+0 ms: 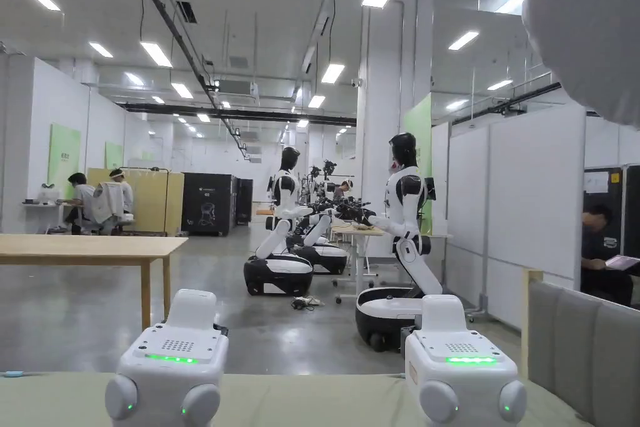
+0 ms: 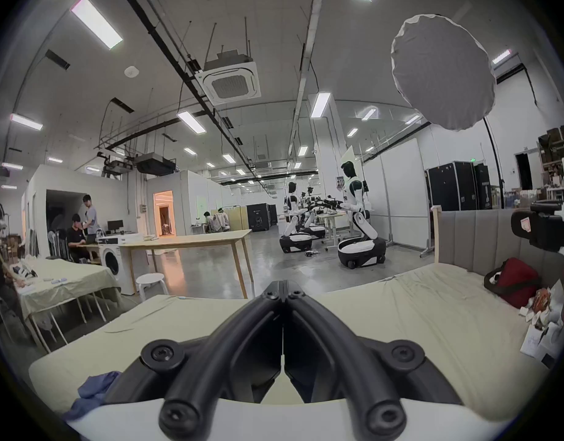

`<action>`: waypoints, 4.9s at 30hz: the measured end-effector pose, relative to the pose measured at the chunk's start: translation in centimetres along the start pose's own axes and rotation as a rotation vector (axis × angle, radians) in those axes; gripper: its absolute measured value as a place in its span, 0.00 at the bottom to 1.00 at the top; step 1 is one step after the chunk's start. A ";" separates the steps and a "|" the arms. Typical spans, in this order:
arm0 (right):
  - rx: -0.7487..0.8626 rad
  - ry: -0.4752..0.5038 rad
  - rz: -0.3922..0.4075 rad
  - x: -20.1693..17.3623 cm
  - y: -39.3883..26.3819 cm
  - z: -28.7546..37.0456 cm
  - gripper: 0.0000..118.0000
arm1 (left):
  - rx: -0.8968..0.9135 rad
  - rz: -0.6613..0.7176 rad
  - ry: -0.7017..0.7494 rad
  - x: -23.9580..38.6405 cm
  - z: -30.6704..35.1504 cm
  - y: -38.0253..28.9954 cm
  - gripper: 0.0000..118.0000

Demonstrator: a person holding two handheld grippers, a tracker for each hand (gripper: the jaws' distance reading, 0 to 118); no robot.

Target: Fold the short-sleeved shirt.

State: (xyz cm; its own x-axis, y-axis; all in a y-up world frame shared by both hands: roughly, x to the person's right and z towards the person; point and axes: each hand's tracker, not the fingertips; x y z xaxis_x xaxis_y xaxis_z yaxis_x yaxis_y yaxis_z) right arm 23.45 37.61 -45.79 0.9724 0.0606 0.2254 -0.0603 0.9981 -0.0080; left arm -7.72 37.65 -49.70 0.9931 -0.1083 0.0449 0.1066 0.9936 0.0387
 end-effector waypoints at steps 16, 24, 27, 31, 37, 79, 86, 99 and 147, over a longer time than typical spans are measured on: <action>0.054 0.438 0.013 -23.6 1.2 2.7 0.00 | -0.047 0.075 0.428 -23.1 8.9 -3.1 0.00; 0.039 0.593 0.021 -30.4 0.7 5.4 0.00 | -0.107 0.077 0.490 -29.3 12.1 -3.9 0.00; 0.053 0.606 0.035 -30.7 0.3 6.0 0.00 | -0.236 0.017 0.353 -29.8 10.7 -4.2 0.00; 0.037 0.641 0.053 -30.4 -0.7 6.0 0.00 | -0.609 -0.054 0.059 -29.7 6.0 -7.1 0.00; -0.049 0.746 0.019 -29.7 -3.6 5.5 0.00 | -0.944 -0.133 -0.142 -27.9 -0.5 -18.3 0.00; -0.182 0.783 0.059 -23.2 -8.7 7.7 0.00 | -0.700 -0.057 -0.160 -24.1 -3.0 -19.8 0.00; -0.152 0.675 0.047 -15.2 -6.3 9.9 0.00 | -0.505 -0.057 -0.346 -13.7 -5.2 -11.3 0.00; -0.053 0.355 0.051 2.1 -3.8 12.6 0.00 | -0.352 -0.050 -0.906 18.2 -6.5 -4.0 0.00; -0.095 0.353 0.054 -3.8 -7.3 15.7 0.01 | -0.449 0.047 -0.293 -11.8 1.8 -15.5 0.09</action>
State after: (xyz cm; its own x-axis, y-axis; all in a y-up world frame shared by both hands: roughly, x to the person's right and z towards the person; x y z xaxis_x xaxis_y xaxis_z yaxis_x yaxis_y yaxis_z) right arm 16.62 30.01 -31.33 0.9873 0.0951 -0.1273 -0.1087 0.9885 -0.1047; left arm -21.15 23.51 -49.01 0.9490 -0.0041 0.3152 0.1360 0.9074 -0.3977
